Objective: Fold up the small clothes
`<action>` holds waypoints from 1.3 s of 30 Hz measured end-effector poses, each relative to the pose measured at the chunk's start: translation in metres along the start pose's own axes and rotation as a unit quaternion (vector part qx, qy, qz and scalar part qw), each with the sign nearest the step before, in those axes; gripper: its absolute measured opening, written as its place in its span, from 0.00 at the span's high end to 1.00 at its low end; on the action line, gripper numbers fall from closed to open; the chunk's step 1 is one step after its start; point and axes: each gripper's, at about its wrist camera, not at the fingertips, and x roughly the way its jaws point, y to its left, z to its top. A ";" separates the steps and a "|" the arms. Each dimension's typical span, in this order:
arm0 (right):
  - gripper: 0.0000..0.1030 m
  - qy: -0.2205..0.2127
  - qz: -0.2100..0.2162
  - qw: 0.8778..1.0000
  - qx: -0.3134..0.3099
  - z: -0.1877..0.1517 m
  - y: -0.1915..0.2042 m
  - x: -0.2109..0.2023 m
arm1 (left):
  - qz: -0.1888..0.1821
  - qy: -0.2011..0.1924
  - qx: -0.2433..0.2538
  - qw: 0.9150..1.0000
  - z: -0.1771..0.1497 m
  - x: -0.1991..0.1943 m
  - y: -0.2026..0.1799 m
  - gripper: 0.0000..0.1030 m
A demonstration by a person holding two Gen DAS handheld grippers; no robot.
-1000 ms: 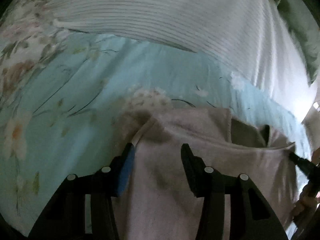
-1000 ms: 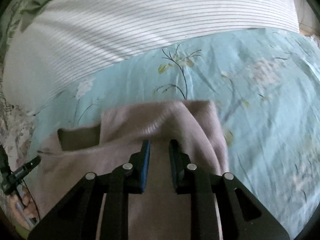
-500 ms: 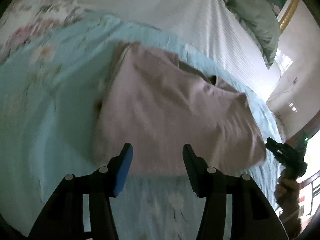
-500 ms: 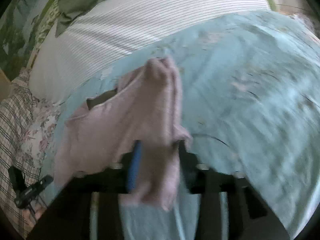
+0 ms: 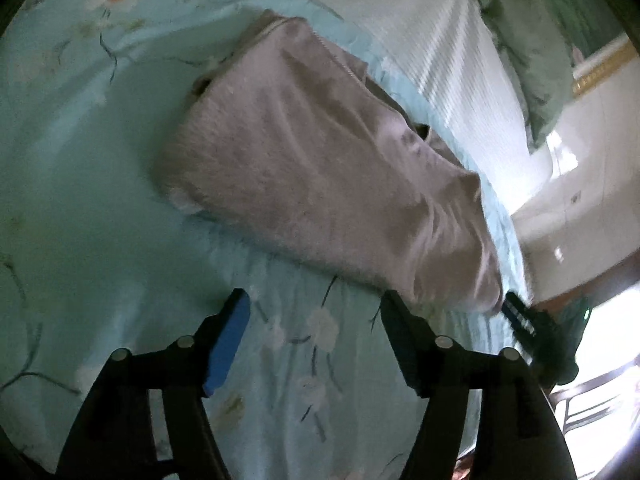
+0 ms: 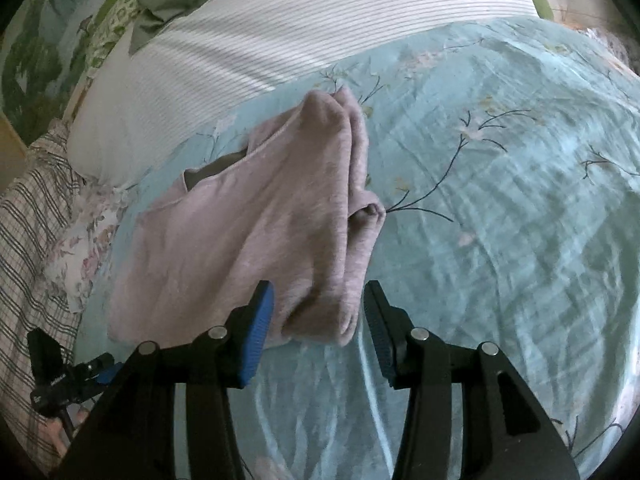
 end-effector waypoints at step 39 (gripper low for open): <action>0.32 0.165 0.287 0.942 0.059 0.105 0.055 0.150 | 0.076 -0.077 0.320 0.941 0.006 0.100 -0.204 0.92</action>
